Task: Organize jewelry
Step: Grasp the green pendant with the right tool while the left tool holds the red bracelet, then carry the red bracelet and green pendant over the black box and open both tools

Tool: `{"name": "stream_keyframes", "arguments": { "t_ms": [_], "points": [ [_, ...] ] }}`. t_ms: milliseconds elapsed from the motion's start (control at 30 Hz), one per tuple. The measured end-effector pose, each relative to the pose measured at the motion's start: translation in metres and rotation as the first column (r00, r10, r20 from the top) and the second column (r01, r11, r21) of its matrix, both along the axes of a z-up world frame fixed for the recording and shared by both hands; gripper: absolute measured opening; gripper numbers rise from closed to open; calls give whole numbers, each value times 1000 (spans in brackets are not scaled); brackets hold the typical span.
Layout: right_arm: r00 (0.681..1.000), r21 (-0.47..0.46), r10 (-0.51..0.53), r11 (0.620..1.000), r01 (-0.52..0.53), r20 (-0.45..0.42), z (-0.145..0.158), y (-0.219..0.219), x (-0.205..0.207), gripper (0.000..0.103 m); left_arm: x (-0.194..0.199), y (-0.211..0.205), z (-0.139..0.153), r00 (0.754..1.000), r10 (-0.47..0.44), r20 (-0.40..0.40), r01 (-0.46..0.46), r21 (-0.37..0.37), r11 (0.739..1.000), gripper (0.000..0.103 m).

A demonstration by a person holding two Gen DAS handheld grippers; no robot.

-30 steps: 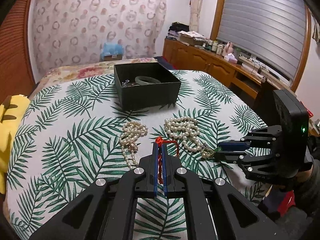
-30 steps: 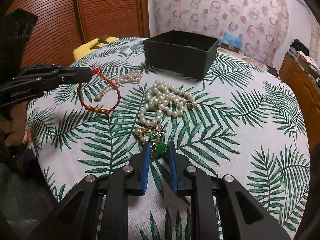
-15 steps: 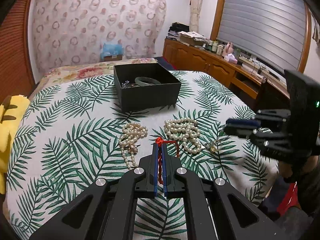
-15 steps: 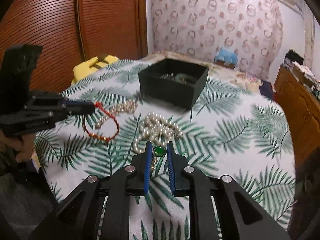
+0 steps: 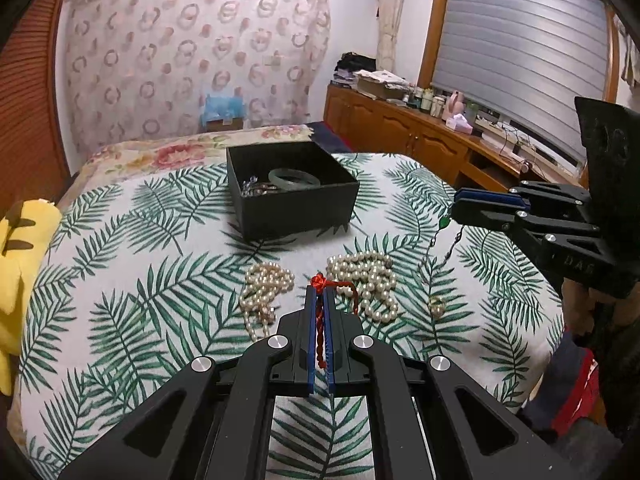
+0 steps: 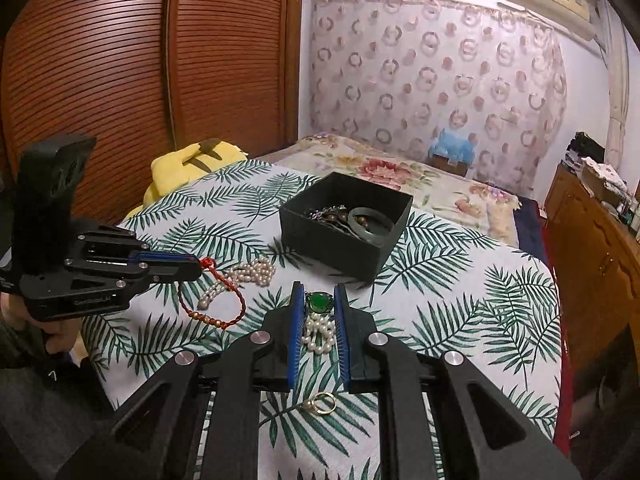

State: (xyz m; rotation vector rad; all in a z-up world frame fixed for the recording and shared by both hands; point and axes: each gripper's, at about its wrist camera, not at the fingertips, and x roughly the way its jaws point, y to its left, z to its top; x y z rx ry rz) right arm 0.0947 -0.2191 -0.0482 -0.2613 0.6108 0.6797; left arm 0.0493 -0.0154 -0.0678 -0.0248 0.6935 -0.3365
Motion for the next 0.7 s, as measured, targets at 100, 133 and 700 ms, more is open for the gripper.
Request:
{"name": "stream_keyframes", "arguments": {
  "t_ms": [100, 133, 700],
  "points": [
    [1000, -10, 0, 1000, 0, 2, 0, 3, 6, 17, 5, 0, 6, 1000, -3, 19, 3, -1, 1000, 3],
    [1000, -14, 1, 1000, -1, 4, 0, 4, 8, 17, 7, -1, 8, 1000, -4, 24, 4, -2, 1000, 3],
    [997, 35, -29, 999, 27, 68, 25, 27, 98, 17, 64, 10, 44, 991, 34, 129, -37, 22, 999, 3]
  ]
}}
